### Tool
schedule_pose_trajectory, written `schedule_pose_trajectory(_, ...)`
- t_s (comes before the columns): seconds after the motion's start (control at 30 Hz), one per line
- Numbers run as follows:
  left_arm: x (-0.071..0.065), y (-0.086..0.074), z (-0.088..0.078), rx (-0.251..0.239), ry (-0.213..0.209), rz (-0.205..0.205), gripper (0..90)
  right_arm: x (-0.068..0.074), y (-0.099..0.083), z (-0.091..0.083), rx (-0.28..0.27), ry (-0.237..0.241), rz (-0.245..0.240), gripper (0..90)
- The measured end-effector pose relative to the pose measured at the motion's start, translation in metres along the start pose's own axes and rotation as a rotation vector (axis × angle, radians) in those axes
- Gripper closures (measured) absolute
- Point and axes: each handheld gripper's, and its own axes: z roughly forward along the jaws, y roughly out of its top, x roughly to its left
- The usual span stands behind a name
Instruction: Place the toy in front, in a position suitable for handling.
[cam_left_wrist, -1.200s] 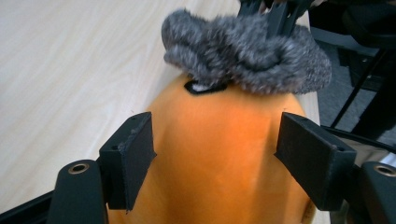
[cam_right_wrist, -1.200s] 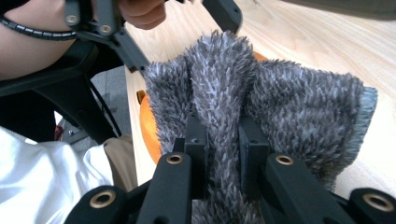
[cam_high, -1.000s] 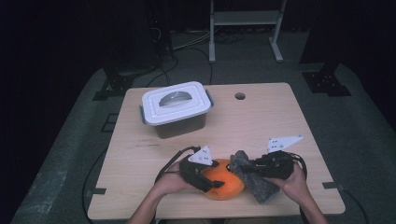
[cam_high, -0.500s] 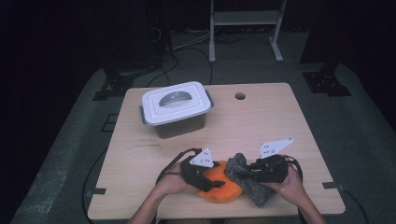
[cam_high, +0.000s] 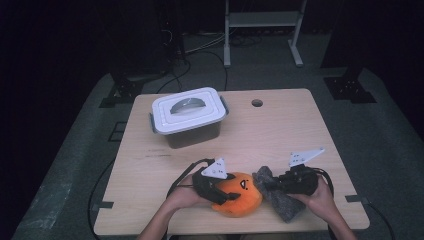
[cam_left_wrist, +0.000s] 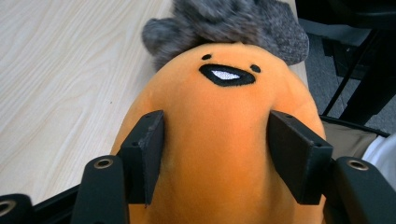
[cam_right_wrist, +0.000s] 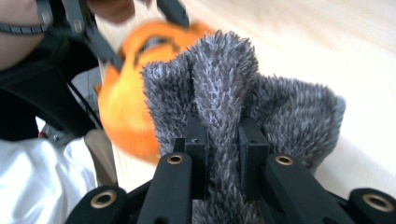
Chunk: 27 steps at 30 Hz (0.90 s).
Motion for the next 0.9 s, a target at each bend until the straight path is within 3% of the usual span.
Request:
schedule_pose_trajectory(0.13,-0.001,0.001,0.001,0.005,0.004,0.004,35.0,0.005,0.014,0.004,-0.028,0.009,-0.025,77.2)
schedule_pose_trajectory(0.3,-0.002,0.001,0.001,-0.003,0.013,0.003,34.1,0.003,0.01,0.008,0.008,0.024,-0.013,77.1)
schedule_pose_trajectory(0.47,0.001,-0.001,0.001,-0.015,0.012,-0.017,34.2,-0.002,-0.007,-0.002,0.066,-0.018,0.008,77.1)
schedule_pose_trajectory(0.73,0.0,0.0,0.002,-0.016,0.014,-0.01,33.1,-0.014,-0.023,-0.043,0.004,-0.114,0.059,77.1)
schedule_pose_trajectory(0.87,0.0,0.0,0.003,-0.018,0.014,-0.011,32.6,-0.026,-0.032,-0.068,-0.006,-0.22,0.105,77.0)
schedule_pose_trajectory(0.9,0.0,0.0,0.003,-0.018,0.014,-0.011,32.6,-0.026,-0.032,-0.068,-0.006,-0.22,0.105,77.0)
